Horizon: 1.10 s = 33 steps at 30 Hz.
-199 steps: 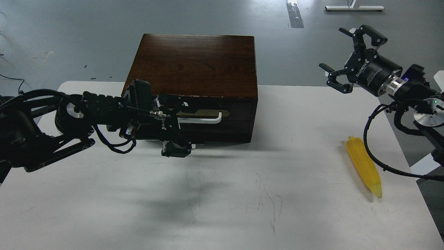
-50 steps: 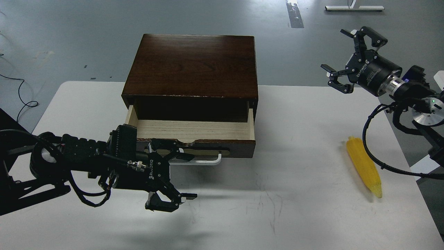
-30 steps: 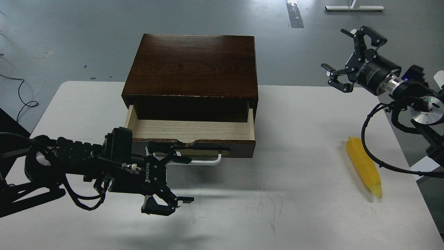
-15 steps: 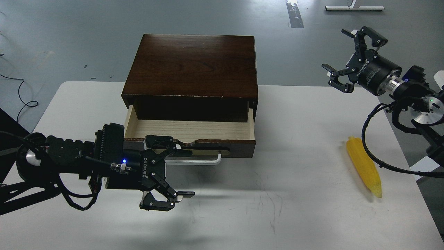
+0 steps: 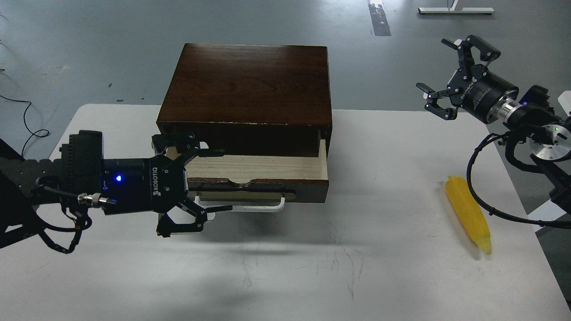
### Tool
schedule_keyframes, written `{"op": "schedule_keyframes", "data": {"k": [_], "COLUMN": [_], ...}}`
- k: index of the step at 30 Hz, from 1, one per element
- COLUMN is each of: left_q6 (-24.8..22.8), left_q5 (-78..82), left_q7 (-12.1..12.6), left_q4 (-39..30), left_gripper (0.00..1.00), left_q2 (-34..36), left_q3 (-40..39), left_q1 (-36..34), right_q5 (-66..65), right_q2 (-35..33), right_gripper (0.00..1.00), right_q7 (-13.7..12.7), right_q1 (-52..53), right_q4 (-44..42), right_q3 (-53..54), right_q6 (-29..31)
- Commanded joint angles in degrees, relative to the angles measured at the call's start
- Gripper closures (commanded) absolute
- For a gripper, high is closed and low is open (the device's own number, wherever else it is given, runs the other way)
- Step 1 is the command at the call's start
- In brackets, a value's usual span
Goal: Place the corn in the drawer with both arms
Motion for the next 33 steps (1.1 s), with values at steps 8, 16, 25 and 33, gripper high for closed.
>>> {"op": "schedule_keyframes", "data": {"k": [8, 16, 25, 33], "left_q6": [-4.25, -19.97, -34.23, -36.34], "left_q5": [-65.94, -101.43, -110.08, -113.6], "left_q7": [0.0, 0.0, 8.92, 10.78], "left_q4": [19.07, 46.56, 53.28, 53.55], "left_gripper": [0.02, 0.02, 0.02, 0.02], "left_q2": [-8.19, -18.99, -21.56, -22.08], "left_q3": [-10.48, -10.83, -10.92, -10.92], "left_q1": [-4.63, -5.6, -1.12, 0.55], "right_q5": [-6.5, -9.67, -36.94, -62.75], "right_q2": [-2.37, -8.87, -19.14, -33.82], "right_gripper": [0.0, 0.0, 0.01, 0.02], "right_q7": [0.53, 0.79, 3.33, 5.63], "right_q1": [0.08, -0.71, -0.8, -0.8], "right_q4": [4.27, 8.05, 18.04, 35.37], "right_q3": [-1.4, -1.66, -4.2, -6.41], "right_q6": [0.0, 0.0, 0.0, 0.0]}}
